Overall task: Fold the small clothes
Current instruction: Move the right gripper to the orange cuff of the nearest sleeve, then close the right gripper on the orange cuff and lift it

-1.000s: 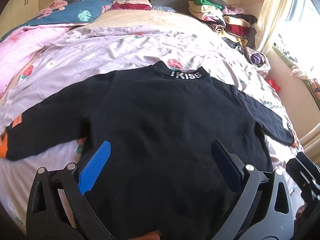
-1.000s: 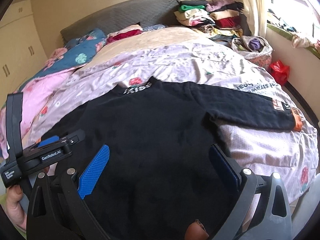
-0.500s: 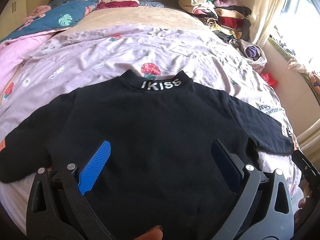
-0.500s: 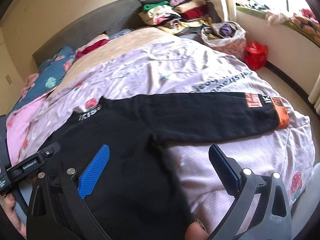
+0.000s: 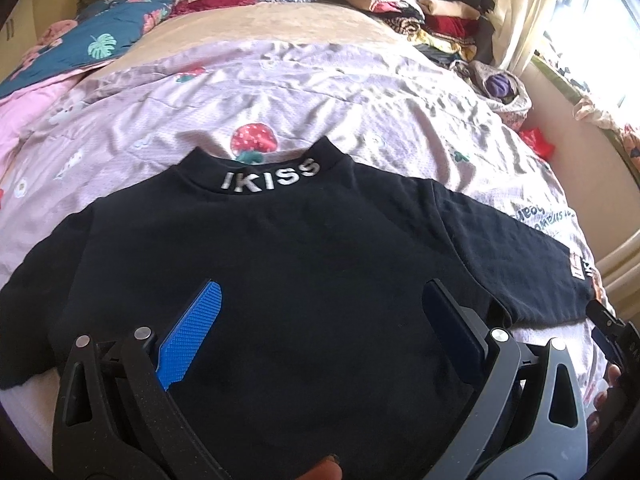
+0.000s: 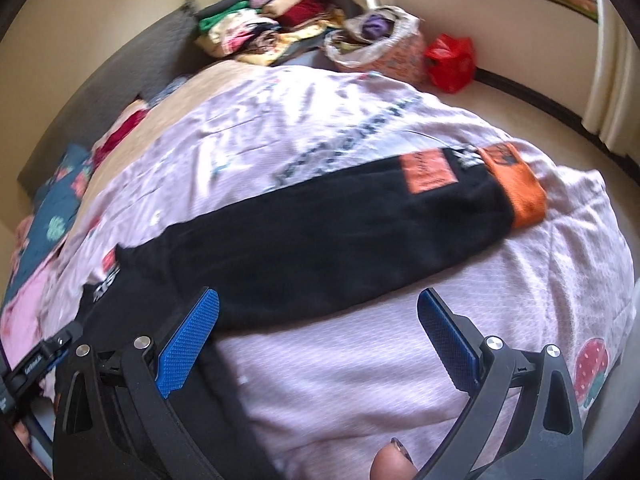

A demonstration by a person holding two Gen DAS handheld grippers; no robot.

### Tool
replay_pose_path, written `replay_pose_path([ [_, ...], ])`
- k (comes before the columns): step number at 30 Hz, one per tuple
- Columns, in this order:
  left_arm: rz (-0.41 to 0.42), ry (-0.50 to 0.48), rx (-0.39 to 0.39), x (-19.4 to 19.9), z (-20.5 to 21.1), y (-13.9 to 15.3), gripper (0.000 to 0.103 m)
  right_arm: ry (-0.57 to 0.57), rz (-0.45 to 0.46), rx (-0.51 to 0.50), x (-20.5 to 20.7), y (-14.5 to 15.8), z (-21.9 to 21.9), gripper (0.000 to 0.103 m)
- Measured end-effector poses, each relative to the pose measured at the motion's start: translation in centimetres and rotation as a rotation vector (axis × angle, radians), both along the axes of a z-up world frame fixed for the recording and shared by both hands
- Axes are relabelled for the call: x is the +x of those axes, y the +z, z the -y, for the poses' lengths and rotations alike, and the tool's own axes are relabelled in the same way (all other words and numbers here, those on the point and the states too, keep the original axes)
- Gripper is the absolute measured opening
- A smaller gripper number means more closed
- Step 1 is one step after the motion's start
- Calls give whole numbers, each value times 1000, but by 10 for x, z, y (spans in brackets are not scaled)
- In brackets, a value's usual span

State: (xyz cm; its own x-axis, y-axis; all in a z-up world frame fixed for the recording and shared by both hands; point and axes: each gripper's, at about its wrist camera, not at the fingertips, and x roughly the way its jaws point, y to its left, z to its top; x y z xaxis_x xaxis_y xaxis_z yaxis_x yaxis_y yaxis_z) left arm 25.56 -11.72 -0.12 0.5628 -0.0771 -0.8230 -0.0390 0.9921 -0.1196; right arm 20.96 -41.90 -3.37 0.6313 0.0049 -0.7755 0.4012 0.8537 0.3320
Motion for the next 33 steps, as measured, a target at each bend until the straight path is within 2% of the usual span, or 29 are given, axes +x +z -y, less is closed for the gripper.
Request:
replay_pose_path([
  [3,-6,-16,10,6,9,-3,94,-54,-18,22,-1,-12,18,99],
  [6,-15,-23,14,13,16,-8,95,-102,-39,97,0,-29,39,99],
  [9,-21,-29,7,18,20,-11,95,-146,-41,105,2,-40,55,99],
  [15,-39,-34,7,26,24,-20,95,-222,17,175,13,-52,92,98],
  [19,-34,-27,35,26,20,-24,95,-298,52,221,22,-57,119,78],
  [21,-28,-18,19,26,14,-22,95,-333,64,227,25,-57,127,61],
  [22,-22,-9,6,25,8,-20,95,-345,71,221,25,-55,131,42],
  [23,-14,-2,1,25,4,-18,95,-340,87,228,24,-53,132,30],
  [25,8,17,-5,22,-6,-11,95,-313,125,233,23,-45,129,18],
  [29,33,42,-22,15,-22,2,95,-207,253,184,19,-11,105,17],
  [33,50,60,-55,7,-38,12,95,-113,308,130,23,21,75,17],
])
